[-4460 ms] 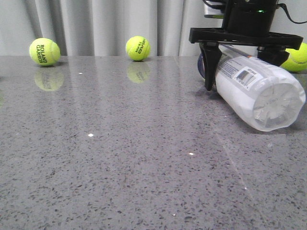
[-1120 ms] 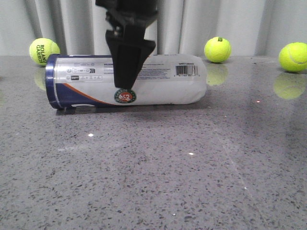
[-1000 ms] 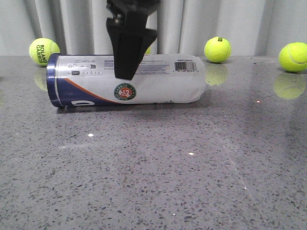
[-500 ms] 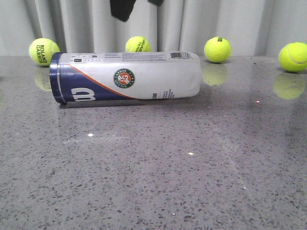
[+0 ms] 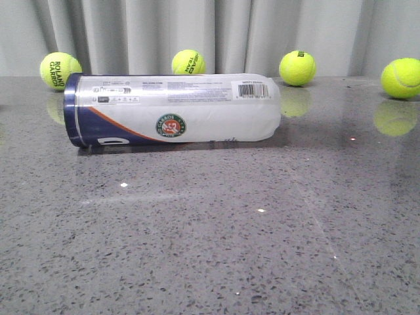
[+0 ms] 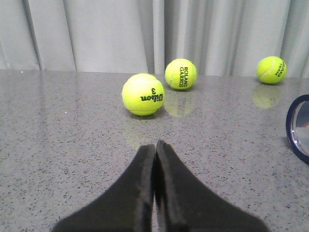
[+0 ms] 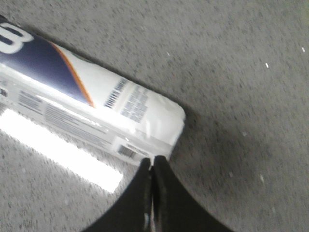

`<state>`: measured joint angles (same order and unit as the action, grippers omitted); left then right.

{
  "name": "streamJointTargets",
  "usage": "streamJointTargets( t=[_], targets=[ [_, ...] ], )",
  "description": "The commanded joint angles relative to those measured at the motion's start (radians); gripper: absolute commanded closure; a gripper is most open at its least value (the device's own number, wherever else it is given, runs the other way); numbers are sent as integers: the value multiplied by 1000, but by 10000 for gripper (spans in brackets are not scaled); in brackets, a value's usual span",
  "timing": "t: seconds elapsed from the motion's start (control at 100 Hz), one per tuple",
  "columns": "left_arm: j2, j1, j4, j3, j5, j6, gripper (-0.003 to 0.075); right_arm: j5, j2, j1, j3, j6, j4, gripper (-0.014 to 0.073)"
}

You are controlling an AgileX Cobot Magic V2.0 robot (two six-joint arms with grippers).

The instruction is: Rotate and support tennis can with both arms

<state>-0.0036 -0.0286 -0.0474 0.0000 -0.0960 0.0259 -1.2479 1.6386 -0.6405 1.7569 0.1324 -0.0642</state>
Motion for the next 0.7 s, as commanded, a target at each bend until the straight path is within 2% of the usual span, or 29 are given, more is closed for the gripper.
streamJointTargets(
  t=[0.0,0.15,0.46,0.69],
  targets=[
    [-34,1,-8,45,78,-12,740,30,-115,16,-51,24,-22,662],
    [-34,1,-8,45,78,-12,740,175,-258,19,-241,64,-22,662],
    [-34,1,-8,45,78,-12,740,557,-612,19,-703,64,-22,662],
    [-34,1,-8,45,84,-12,740,779,-874,19,-995,64,-22,662]
  ],
)
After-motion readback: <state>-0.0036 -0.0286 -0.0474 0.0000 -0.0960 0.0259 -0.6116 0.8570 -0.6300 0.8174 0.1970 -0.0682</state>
